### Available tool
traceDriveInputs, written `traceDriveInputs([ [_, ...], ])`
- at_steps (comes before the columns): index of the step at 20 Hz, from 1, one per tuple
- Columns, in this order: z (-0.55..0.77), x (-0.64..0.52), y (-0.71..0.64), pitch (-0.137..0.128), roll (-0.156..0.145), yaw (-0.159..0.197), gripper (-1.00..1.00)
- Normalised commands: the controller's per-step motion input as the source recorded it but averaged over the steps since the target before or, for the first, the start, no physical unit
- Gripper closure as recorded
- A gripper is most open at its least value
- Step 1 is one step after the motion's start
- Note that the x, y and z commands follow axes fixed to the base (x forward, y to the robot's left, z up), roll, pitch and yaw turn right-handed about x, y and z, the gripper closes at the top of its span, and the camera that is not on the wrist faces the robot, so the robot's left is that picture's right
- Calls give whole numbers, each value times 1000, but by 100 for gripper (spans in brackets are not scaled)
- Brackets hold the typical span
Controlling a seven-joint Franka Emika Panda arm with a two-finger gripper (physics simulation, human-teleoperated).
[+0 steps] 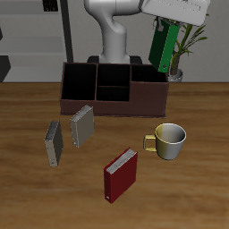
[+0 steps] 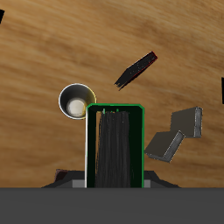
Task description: Place the green book into the back desk caddy's right compartment
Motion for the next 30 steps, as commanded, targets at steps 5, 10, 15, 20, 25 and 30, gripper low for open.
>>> traceDriveInputs([
  [5, -15, -338, -21, -4, -7, 13, 100],
  [10, -108, -378, 139, -15, 37, 46, 100],
  [15, -76, -412, 188, -18, 43, 54, 100],
  [20, -56, -324, 36, -16, 20, 18, 100],
  [25, -214, -292, -37, -14, 12, 51, 100],
  [30, -242, -275, -44, 9, 2, 7, 100],
])
